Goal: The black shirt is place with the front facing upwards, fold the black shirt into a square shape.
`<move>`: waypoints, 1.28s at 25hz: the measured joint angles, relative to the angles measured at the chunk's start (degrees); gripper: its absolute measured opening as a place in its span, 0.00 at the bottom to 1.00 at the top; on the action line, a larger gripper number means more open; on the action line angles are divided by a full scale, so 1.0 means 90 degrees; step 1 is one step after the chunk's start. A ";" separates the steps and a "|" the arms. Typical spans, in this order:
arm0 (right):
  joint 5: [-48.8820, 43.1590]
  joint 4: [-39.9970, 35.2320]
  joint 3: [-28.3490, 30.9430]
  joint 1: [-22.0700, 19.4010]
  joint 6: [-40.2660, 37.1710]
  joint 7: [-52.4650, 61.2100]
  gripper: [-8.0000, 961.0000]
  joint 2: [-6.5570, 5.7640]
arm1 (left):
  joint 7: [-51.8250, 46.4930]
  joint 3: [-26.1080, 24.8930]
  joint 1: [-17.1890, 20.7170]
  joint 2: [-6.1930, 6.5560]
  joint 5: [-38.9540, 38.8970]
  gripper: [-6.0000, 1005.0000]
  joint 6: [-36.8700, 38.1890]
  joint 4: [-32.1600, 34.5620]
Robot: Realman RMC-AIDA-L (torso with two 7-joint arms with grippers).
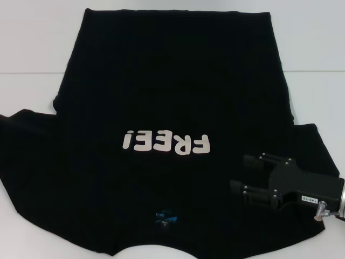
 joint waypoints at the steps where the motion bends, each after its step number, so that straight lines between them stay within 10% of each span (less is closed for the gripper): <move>1: 0.0000 0.0000 0.0000 0.0000 0.0000 -0.0002 0.82 0.0000 | -0.0004 -0.0002 -0.0020 0.0001 -0.0003 0.01 0.0061 0.0001; 9: 0.0000 0.0006 -0.0003 0.0000 0.0000 -0.0008 0.82 0.0000 | 0.0006 0.0013 -0.0315 -0.0126 -0.0469 0.01 0.1055 0.0012; 18: 0.0000 0.0087 0.0033 0.0028 0.0000 -0.0008 0.82 0.0009 | 0.0077 0.0561 -0.0496 -0.0779 -0.0537 0.01 0.0975 -0.0160; 32: 0.0089 0.0076 0.0063 -0.0001 -0.0021 0.0090 0.82 -0.0003 | 0.2779 0.0522 0.0133 -0.0836 -0.2060 0.35 0.1796 -0.0766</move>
